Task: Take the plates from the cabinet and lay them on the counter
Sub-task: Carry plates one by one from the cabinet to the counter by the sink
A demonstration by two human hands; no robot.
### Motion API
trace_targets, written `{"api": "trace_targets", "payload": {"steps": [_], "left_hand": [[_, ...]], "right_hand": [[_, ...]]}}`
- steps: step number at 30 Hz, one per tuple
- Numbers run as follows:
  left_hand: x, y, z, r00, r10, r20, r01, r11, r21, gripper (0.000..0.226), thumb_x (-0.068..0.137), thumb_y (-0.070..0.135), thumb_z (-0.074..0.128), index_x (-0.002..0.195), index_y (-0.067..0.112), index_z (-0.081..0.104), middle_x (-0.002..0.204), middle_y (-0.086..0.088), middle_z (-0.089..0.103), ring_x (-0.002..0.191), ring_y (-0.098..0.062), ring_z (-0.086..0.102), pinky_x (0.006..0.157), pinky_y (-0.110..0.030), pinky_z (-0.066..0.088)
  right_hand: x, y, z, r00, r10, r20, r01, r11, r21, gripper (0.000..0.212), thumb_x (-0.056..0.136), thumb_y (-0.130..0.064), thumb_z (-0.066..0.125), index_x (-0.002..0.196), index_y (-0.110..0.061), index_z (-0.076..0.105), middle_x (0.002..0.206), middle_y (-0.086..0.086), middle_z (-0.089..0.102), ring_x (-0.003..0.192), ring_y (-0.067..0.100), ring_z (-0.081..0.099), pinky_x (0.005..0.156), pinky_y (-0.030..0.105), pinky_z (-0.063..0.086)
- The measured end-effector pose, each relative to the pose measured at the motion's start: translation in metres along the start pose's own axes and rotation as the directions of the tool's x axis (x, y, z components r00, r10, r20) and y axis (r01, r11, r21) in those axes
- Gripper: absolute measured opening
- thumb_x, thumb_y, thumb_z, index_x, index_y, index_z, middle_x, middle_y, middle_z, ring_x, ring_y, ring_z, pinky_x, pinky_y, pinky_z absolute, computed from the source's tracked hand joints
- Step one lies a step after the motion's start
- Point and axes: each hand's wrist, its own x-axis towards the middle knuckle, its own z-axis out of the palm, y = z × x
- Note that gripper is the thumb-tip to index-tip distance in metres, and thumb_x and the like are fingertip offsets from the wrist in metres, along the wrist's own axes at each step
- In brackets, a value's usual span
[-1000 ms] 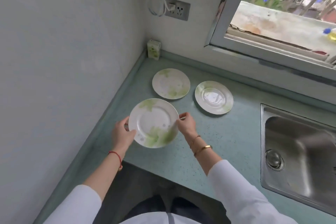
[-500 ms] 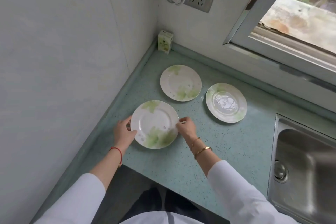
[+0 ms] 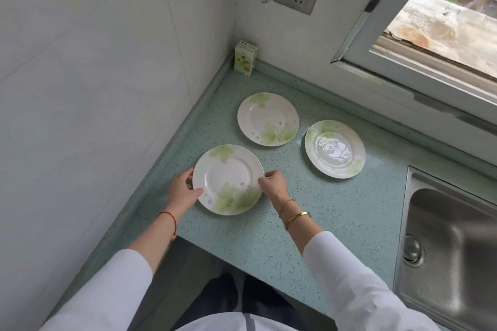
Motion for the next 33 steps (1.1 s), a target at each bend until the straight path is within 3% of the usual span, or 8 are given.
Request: {"api": "trace_targets", "payload": {"steps": [1, 5, 8, 11, 15, 20, 25, 33], "left_hand": [[-0.003, 0.001, -0.003, 0.999, -0.027, -0.025, 0.026, 0.999, -0.022, 0.070, 0.082, 0.003, 0.071, 0.146, 0.014, 0.046, 0.128, -0.009, 0.056, 0.105, -0.022, 0.059, 0.086, -0.031, 0.048], [-0.025, -0.001, -0.022, 0.977, -0.088, -0.195, 0.063, 0.989, -0.131, 0.062, 0.088, 0.011, 0.068, 0.145, 0.018, 0.047, 0.136, -0.004, 0.054, 0.111, -0.021, 0.059, 0.091, -0.037, 0.052], [-0.055, -0.005, -0.034, 0.952, -0.078, -0.295, 0.016, 0.978, -0.207, 0.047, 0.090, 0.013, 0.066, 0.136, 0.019, 0.057, 0.130, -0.001, 0.059, 0.110, -0.019, 0.061, 0.089, -0.034, 0.050], [-0.096, -0.009, -0.038, 0.918, -0.094, -0.386, -0.037, 0.947, -0.318, 0.038, 0.090, 0.009, 0.064, 0.127, 0.017, 0.063, 0.118, -0.003, 0.066, 0.096, -0.014, 0.062, 0.087, -0.033, 0.051], [-0.161, -0.019, -0.032, 0.872, -0.150, -0.465, -0.077, 0.898, -0.434, 0.036, 0.089, 0.006, 0.063, 0.124, 0.017, 0.067, 0.110, -0.002, 0.071, 0.097, -0.015, 0.065, 0.097, -0.038, 0.053], [-0.256, -0.038, -0.002, 0.777, -0.271, -0.568, -0.159, 0.789, -0.593, 0.033, 0.089, 0.002, 0.062, 0.110, 0.027, 0.068, 0.103, -0.001, 0.070, 0.097, -0.019, 0.065, 0.091, -0.044, 0.053], [-0.360, -0.067, 0.032, 0.660, -0.391, -0.642, -0.264, 0.679, -0.685, 0.032, 0.091, -0.002, 0.062, 0.114, 0.020, 0.068, 0.096, 0.005, 0.069, 0.096, -0.019, 0.064, 0.080, -0.025, 0.053], [-0.536, -0.098, 0.077, 0.357, -0.568, -0.742, -0.424, 0.609, -0.670, 0.033, 0.092, 0.003, 0.065, 0.118, 0.022, 0.069, 0.102, 0.003, 0.071, 0.094, -0.011, 0.068, 0.080, -0.019, 0.053]], "right_hand": [[-0.001, 0.002, -0.002, 1.000, -0.012, -0.002, 0.012, 1.000, 0.003, 0.019, 0.081, -0.002, 0.050, 0.099, -0.010, 0.052, 0.083, 0.005, 0.049, 0.081, 0.023, 0.049, 0.068, 0.032, 0.038], [-0.009, 0.007, -0.016, 0.995, -0.071, -0.065, 0.074, 0.996, 0.045, 0.037, 0.091, -0.015, 0.053, 0.126, -0.004, 0.051, 0.112, 0.010, 0.058, 0.100, 0.025, 0.059, 0.082, 0.034, 0.050], [-0.024, 0.007, -0.027, 0.984, -0.151, -0.091, 0.160, 0.982, 0.100, 0.035, 0.093, -0.018, 0.051, 0.125, -0.006, 0.055, 0.118, 0.012, 0.063, 0.101, 0.024, 0.061, 0.089, 0.038, 0.054], [-0.049, 0.006, -0.037, 0.968, -0.243, -0.067, 0.252, 0.950, 0.187, 0.029, 0.094, -0.017, 0.051, 0.120, -0.005, 0.058, 0.114, 0.013, 0.066, 0.104, 0.027, 0.064, 0.095, 0.044, 0.054], [-0.093, 0.012, -0.049, 0.919, -0.391, 0.053, 0.366, 0.895, 0.255, 0.024, 0.096, -0.015, 0.050, 0.115, -0.005, 0.062, 0.099, 0.011, 0.068, 0.082, 0.018, 0.063, 0.077, 0.033, 0.057], [-0.152, 0.033, -0.057, 0.786, -0.546, 0.290, 0.480, 0.835, 0.269, 0.025, 0.099, -0.017, 0.050, 0.117, -0.005, 0.062, 0.097, 0.008, 0.067, 0.085, 0.016, 0.064, 0.070, 0.021, 0.054], [-0.212, 0.072, -0.051, 0.626, -0.603, 0.494, 0.551, 0.791, 0.267, 0.021, 0.098, -0.017, 0.051, 0.112, -0.008, 0.062, 0.092, 0.005, 0.067, 0.080, 0.014, 0.064, 0.070, 0.021, 0.055], [-0.314, 0.145, -0.019, 0.324, -0.535, 0.780, 0.600, 0.754, 0.268, 0.014, 0.095, -0.014, 0.055, 0.103, -0.012, 0.066, 0.084, 0.002, 0.068, 0.074, 0.015, 0.062, 0.066, 0.021, 0.053]]}}
